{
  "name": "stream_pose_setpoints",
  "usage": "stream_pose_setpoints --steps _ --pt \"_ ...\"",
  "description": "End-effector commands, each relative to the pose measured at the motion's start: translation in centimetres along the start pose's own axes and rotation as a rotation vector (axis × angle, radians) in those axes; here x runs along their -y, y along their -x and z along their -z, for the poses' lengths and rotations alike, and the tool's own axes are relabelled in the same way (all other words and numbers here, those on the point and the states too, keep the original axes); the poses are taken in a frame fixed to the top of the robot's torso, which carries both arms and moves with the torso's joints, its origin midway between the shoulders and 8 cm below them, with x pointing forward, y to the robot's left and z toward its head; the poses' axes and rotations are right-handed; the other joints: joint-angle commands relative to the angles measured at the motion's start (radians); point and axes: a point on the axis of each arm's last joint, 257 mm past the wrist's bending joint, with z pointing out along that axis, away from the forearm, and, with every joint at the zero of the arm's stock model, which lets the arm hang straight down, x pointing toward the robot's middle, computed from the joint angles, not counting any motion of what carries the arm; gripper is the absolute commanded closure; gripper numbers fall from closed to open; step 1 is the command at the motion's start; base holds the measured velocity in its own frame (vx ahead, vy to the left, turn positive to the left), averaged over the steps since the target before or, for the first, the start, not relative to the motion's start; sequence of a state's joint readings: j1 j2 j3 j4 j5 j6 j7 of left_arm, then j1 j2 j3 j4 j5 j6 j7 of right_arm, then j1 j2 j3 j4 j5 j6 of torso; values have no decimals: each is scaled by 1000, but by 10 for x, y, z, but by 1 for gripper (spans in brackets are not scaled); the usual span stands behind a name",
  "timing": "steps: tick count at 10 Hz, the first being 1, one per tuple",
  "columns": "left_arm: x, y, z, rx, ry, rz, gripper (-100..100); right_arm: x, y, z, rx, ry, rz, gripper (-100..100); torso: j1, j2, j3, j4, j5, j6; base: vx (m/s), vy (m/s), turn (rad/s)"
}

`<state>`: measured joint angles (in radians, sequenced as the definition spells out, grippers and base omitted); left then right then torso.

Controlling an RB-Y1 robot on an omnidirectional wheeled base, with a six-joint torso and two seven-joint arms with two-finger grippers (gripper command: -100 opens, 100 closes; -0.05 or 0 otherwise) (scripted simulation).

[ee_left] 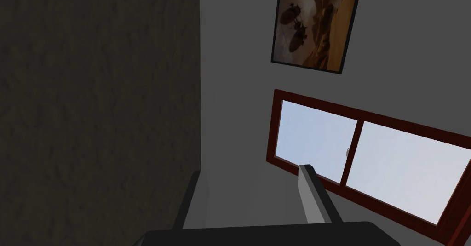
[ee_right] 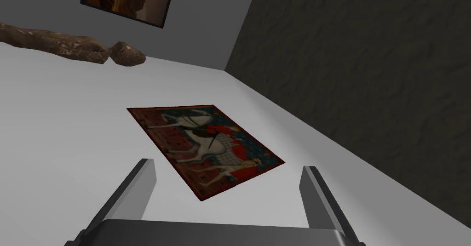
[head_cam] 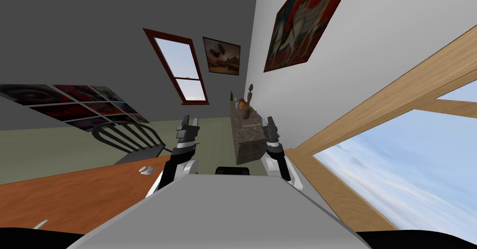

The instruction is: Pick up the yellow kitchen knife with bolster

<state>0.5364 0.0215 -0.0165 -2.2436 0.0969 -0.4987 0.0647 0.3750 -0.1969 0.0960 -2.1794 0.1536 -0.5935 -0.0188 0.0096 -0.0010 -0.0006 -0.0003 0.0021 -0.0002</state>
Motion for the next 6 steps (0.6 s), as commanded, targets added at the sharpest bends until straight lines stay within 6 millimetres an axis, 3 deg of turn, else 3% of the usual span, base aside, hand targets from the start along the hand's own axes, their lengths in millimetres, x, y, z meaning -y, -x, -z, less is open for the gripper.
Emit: stream_pose_setpoints --steps 1,2,4,5,6 --pt "0 0 0 0 0 0 0 9 -26 -4 -88 -1 61 -100 0 0 0 0 0 0 15 206 19" --pt "0 0 0 0 0 0 0 9 -27 -3 -100 -1 66 -100 3 0 0 0 1 0 6 140 -6" --pt "0 0 0 0 0 0 0 22 -58 -4 -219 3 158 -100 0 0 0 0 0 0 6 149 28" --pt "0 0 0 0 0 0 0 23 -58 -3 -230 3 163 -100 1 0 0 0 0 0 11 129 5" --pt "0 0 0 0 0 0 0 31 -74 0 -297 7 218 -100 -1 0 0 0 0 0 -10 154 25"
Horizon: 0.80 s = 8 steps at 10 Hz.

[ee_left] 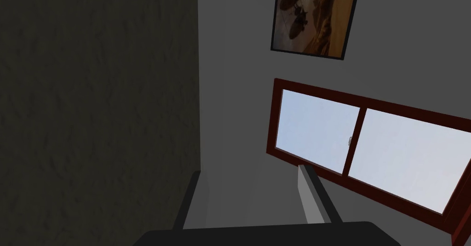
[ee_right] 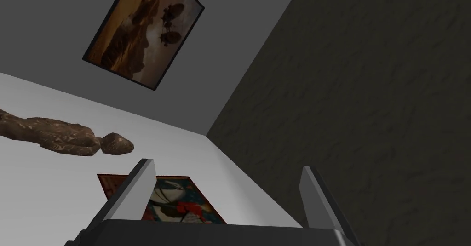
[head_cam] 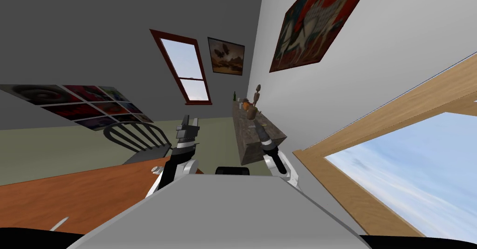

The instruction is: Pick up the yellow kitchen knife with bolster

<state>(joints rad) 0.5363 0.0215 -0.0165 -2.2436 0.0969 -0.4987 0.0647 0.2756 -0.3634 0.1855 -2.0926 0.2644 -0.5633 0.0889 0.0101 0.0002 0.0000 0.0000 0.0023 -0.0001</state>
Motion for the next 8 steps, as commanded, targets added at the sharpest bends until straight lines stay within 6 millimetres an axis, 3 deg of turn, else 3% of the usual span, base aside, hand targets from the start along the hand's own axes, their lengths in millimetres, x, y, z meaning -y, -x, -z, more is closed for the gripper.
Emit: stream_pose_setpoints --steps 1,2,4,5,8 --pt "0 0 0 0 0 0 0 10 -25 -4 -93 5 87 -100 0 0 0 0 0 0 33 179 31" --pt "0 0 0 0 0 0 0 10 -26 -3 -104 6 93 -100 1 -2 -1 0 0 0 34 128 10" --pt "0 0 0 0 0 0 0 26 -56 -1 -226 16 216 -100 -1 -2 -1 0 0 0 35 168 37" --pt "0 0 0 0 0 0 0 28 -57 2 -244 17 229 -100 2 -3 -2 -1 0 0 19 135 4" --pt "0 0 0 0 0 0 0 51 -83 13 -383 31 377 -100 -5 -1 -1 0 -1 0 13 95 26"
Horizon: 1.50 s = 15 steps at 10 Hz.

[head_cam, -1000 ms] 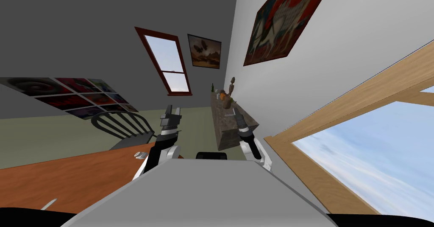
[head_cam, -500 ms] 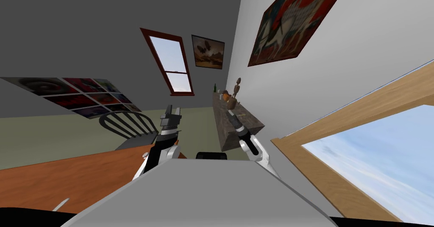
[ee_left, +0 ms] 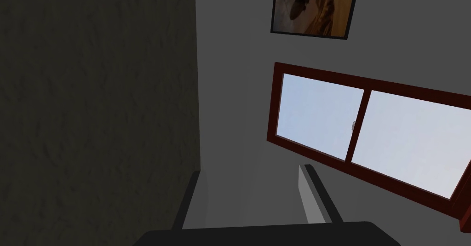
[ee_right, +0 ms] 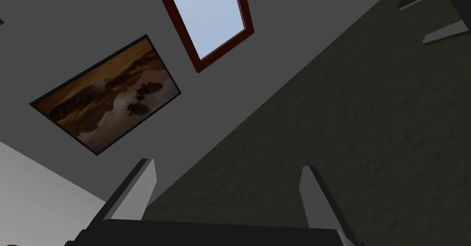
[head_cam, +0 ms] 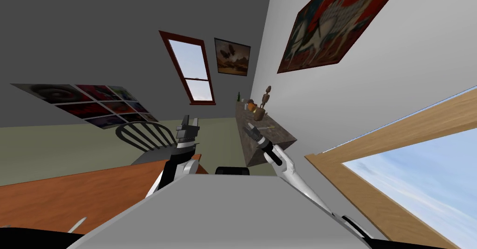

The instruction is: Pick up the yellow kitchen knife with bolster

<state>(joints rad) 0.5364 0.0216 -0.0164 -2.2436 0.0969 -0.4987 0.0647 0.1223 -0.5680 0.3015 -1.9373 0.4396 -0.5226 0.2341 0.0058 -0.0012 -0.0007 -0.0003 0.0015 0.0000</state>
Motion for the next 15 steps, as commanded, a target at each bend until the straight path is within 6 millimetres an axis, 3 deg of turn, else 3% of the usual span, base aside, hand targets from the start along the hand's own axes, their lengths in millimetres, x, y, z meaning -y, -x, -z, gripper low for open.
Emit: stream_pose_setpoints --steps 1,3,6,8,11,12,13,15 --pt "0 0 0 0 0 0 0 5 -8 4 -40 1 43 -100 0 0 0 0 0 0 16 95 18" --pt "0 0 0 0 0 0 0 22 -38 11 -163 14 187 -100 1 0 0 0 0 0 37 141 44" --pt "0 0 0 0 0 0 0 39 -54 24 -259 20 287 -100 0 -1 -1 0 0 0 31 89 20" --pt "0 0 0 0 0 0 0 68 -77 43 -386 30 431 -100 -2 -1 0 0 0 0 36 83 52" --pt "0 0 0 0 0 0 0 90 -86 63 -481 40 535 -100 -2 -2 -1 0 0 0 40 61 20" --pt "0 0 0 0 0 0 0 108 -92 78 -549 45 611 -100 -4 -1 -1 0 -1 0 38 46 47" --pt "0 0 0 0 0 0 0 109 -92 79 -554 46 615 -100 -4 -1 -1 0 -1 0 29 34 22" --pt "0 0 0 0 0 0 0 147 -95 113 -687 52 750 -100 -6 0 0 0 -1 1 21 1 51"
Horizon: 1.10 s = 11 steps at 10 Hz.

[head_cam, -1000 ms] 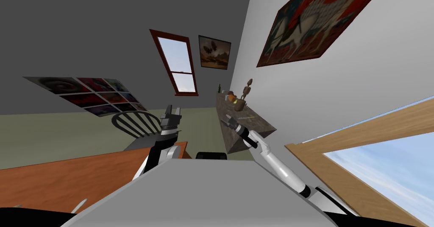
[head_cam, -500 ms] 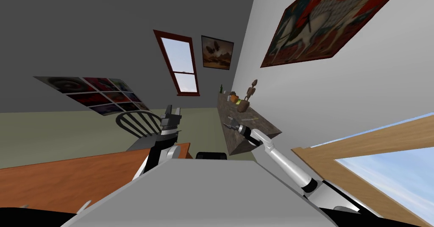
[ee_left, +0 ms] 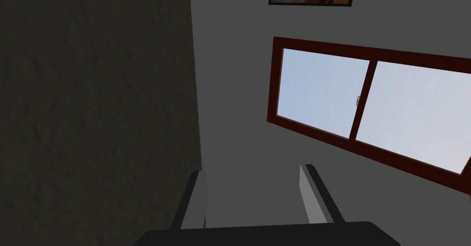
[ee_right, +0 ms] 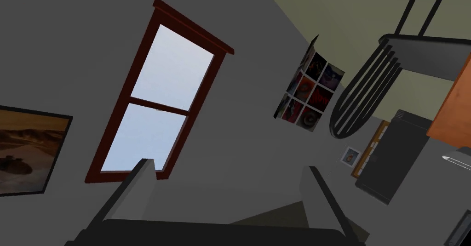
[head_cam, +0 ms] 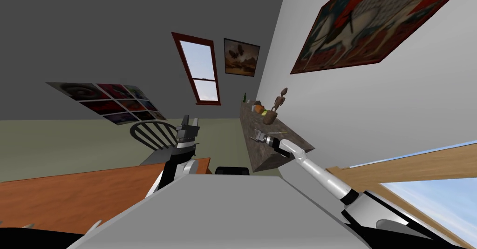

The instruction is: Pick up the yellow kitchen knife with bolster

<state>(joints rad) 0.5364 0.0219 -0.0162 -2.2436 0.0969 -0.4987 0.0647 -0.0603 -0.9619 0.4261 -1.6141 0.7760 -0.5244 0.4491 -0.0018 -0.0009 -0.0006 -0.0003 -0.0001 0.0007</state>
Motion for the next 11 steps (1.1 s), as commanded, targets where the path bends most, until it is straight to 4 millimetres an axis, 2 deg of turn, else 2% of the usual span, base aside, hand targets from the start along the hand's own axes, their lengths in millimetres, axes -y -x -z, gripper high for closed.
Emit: stream_pose_setpoints --steps 1,4,5,6,7,8,9,10,11 --pt "0 0 0 0 0 0 0 3 -13 7 -49 7 58 -100 0 0 0 0 0 0 13 -8 42" --pt "0 0 0 0 0 0 0 35 -69 46 -235 29 238 -100 0 0 0 0 0 0 25 -13 71" --pt "0 0 0 0 0 0 0 39 -75 52 -256 30 251 -100 -1 -1 0 0 0 0 51 -5 26" --pt "0 0 0 0 0 0 0 50 -89 67 -313 41 307 -100 0 -1 -1 0 0 0 41 -5 31" --pt "0 0 0 0 0 0 0 52 -92 69 -321 38 304 -100 0 -1 -1 0 0 0 24 -5 25" --pt "0 0 0 0 0 0 0 64 -108 87 -382 47 352 -100 1 0 0 0 0 0 32 -6 37" --pt "0 0 0 0 0 0 0 64 -108 88 -383 47 352 -100 0 0 0 0 0 0 50 -2 9" --pt "0 0 0 0 0 0 0 76 -123 106 -443 56 394 -100 1 -1 -1 0 0 0 54 -6 35" --pt "0 0 0 0 0 0 0 76 -123 106 -443 56 394 -100 1 -2 -1 0 0 0 62 0 -1"
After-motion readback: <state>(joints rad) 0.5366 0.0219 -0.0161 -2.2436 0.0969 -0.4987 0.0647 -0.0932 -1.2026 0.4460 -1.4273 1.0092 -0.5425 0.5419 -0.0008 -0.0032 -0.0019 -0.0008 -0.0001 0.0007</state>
